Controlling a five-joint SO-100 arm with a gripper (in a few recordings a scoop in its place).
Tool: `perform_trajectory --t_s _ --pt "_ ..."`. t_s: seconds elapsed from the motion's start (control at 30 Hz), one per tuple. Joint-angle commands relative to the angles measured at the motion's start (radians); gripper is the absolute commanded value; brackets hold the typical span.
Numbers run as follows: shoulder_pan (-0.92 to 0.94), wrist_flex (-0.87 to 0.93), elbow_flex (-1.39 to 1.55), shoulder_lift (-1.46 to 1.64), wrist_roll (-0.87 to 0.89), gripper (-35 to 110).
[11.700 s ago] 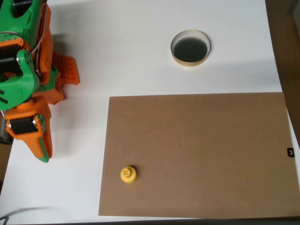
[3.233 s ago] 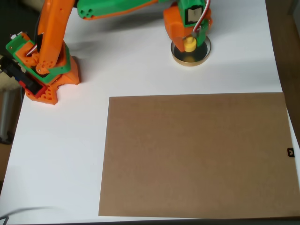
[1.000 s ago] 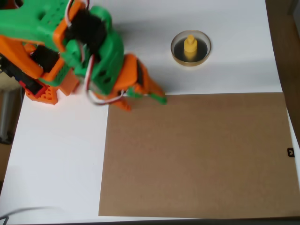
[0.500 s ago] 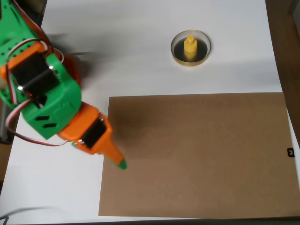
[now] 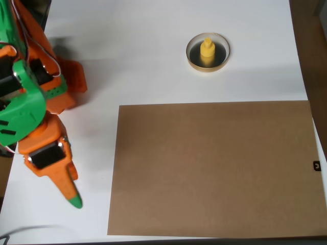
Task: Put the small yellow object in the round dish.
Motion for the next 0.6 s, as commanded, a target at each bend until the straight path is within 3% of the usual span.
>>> perform_trajectory --t_s 0.0,0.3,0.57 --pt "0.049 -0.034 0.052 0.114 0.021 28" --pt "0.034 -0.018 0.288 0.489 0.034 30" --pt "0.069 -0.028 0.391 0.609 0.04 29"
